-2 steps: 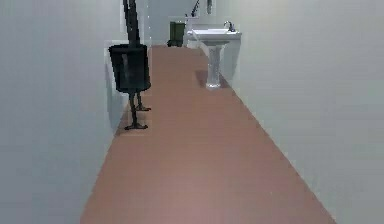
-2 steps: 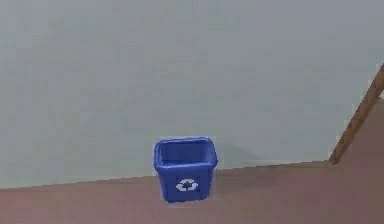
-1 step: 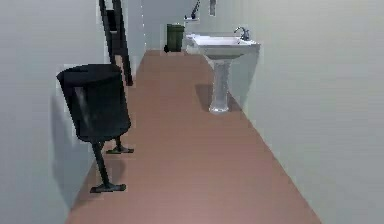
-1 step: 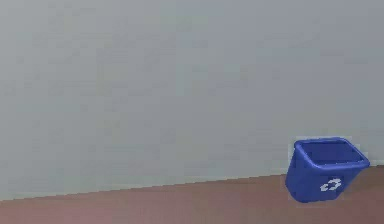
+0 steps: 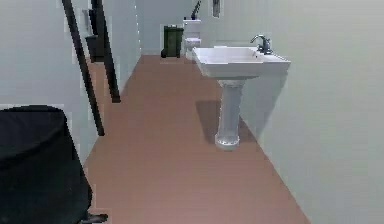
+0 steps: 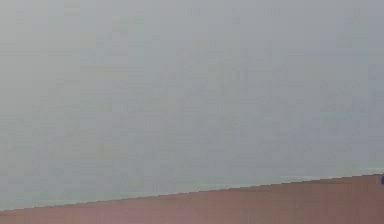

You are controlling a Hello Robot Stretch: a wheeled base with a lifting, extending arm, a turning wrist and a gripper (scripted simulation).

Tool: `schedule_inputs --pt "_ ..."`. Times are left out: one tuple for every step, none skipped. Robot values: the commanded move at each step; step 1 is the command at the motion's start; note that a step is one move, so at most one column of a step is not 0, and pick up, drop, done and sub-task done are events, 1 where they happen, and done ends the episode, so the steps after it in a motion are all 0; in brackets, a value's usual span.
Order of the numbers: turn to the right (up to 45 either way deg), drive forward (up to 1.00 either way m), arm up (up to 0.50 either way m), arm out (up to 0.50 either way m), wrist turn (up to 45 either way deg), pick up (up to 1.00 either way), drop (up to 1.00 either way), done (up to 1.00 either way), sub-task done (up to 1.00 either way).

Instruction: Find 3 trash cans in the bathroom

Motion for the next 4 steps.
schedule_inputs --pt "-45.0 0.00 0.00 0.00 0.0 0.00 0.00 0.00 0.00" --pt "0.0 0.00 0.00 0.00 0.0 0.00 0.00 0.00 1.00" --pt "33.0 0.00 0.00 0.00 0.0 0.00 0.00 0.00 0.00" --pt "0.0 1.00 0.00 0.00 0.0 0.00 0.00 0.00 0.00"
